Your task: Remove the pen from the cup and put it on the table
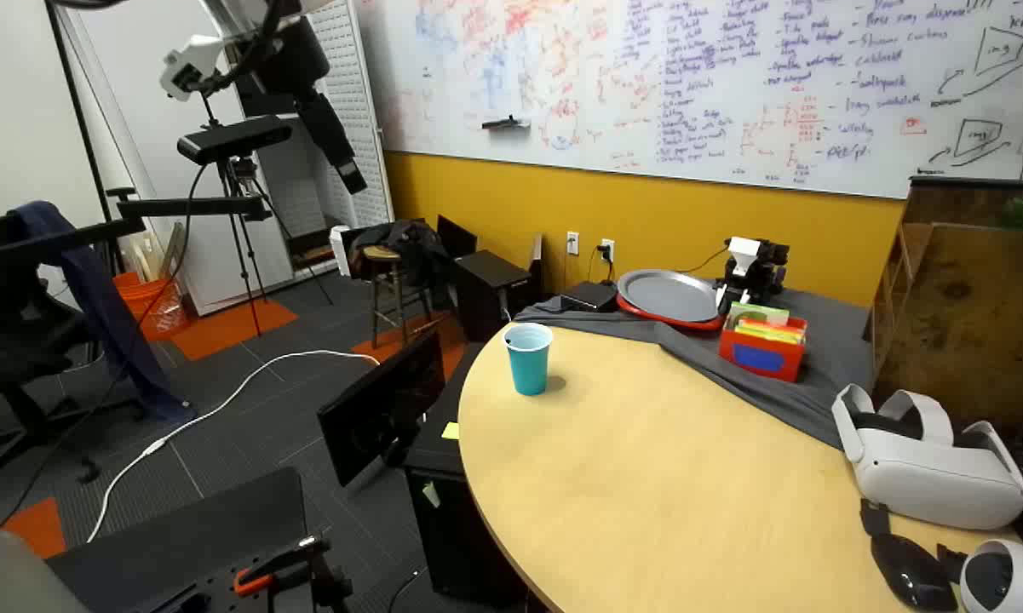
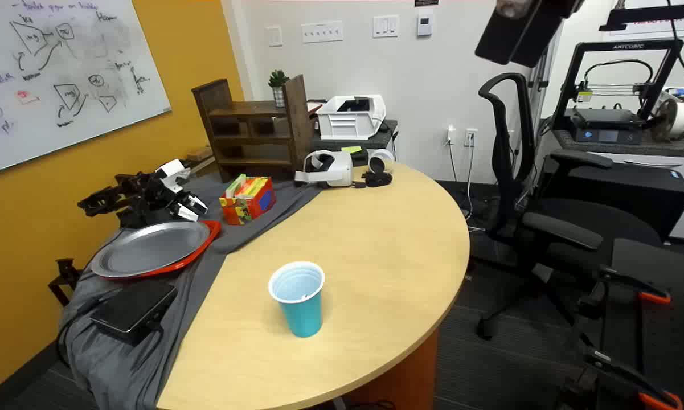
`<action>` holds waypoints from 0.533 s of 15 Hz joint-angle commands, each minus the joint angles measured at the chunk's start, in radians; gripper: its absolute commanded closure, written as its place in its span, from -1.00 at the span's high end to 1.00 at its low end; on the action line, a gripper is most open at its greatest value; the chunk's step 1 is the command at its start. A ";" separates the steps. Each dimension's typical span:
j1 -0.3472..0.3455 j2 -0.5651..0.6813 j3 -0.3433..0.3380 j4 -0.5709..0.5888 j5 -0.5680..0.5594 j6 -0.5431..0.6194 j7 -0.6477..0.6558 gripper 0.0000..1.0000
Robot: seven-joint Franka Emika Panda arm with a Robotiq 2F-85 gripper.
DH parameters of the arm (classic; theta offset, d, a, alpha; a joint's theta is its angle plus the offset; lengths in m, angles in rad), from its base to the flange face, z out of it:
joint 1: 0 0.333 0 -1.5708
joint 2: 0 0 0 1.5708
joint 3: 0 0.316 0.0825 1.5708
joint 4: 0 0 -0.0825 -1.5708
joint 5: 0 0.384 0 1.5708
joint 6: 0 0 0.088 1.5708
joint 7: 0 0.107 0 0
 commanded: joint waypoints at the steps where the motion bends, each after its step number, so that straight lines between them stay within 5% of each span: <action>1: -0.007 -0.001 0.005 0.002 0.004 -0.003 -0.004 1.00; 8: -0.014 0.000 0.013 0.002 -0.009 0.008 0.002 1.00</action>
